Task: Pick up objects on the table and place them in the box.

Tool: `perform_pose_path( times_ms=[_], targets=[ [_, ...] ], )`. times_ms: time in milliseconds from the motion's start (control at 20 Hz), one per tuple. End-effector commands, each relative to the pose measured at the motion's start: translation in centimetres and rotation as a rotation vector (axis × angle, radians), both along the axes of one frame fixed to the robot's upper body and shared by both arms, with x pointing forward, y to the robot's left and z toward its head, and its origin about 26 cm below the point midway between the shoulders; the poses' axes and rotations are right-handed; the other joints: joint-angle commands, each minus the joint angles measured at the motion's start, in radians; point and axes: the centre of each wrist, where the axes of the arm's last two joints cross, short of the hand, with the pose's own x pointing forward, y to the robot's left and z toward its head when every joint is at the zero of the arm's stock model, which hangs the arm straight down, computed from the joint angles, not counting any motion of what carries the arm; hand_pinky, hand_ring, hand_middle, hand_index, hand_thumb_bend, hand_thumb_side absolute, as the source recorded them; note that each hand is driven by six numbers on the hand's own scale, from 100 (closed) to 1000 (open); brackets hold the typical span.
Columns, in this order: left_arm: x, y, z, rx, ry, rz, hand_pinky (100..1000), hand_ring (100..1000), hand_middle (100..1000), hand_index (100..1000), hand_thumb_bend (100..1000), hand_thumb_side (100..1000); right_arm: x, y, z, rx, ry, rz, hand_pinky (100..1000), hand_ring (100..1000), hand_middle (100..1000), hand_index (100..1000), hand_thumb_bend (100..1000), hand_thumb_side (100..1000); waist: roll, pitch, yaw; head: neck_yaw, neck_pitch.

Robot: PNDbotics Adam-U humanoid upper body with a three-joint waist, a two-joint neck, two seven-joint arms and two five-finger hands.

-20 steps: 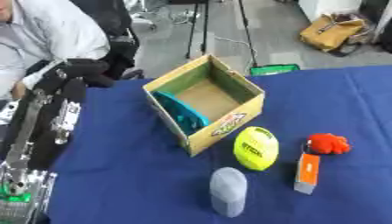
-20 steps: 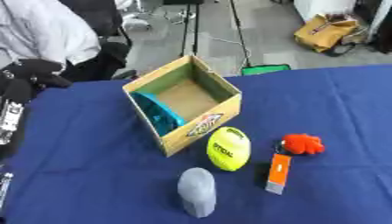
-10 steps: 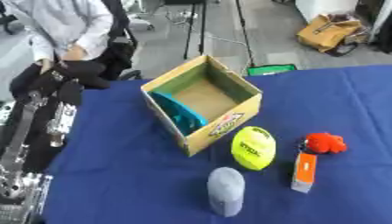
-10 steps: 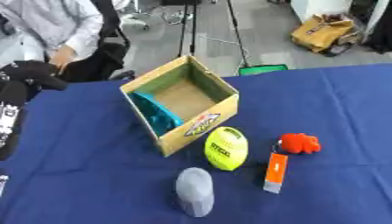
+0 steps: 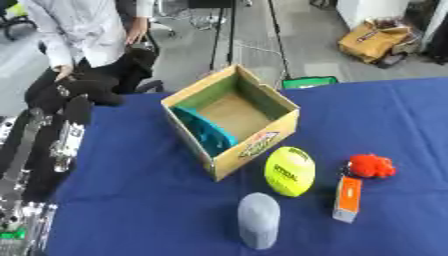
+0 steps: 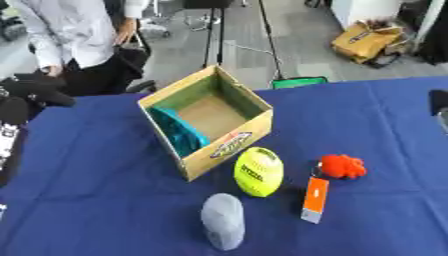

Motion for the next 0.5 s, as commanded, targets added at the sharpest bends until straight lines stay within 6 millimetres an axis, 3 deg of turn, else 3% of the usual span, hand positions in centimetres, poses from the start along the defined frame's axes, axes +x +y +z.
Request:
perform_pose_path(
  times_ms=[50,350,500],
  targets=[
    [-0.2,0.0,0.6,0.010,-0.021,-0.010,711,660,716,756,100,680,-0.1,0.6,1.3,-0.069,0.054,0.000,853,876,876,911,226,921,-0.008,-0.018,0.004,-0.006,-0.011],
    [-0.2,-0.2,0.6,0.013,-0.019,-0.024,711,660,716,757,100,676,1.4,0.0,1.0,-0.101,0.208,-0.032,860,888,878,911,240,887,-0.010,-0.022,0.017,-0.019,-0.019],
    [-0.2,-0.3,0.6,0.018,-0.018,-0.030,711,660,717,756,100,674,2.3,-1.0,0.4,-0.158,0.337,-0.079,874,896,882,903,215,824,-0.013,-0.022,0.024,-0.026,-0.021]
  ],
)
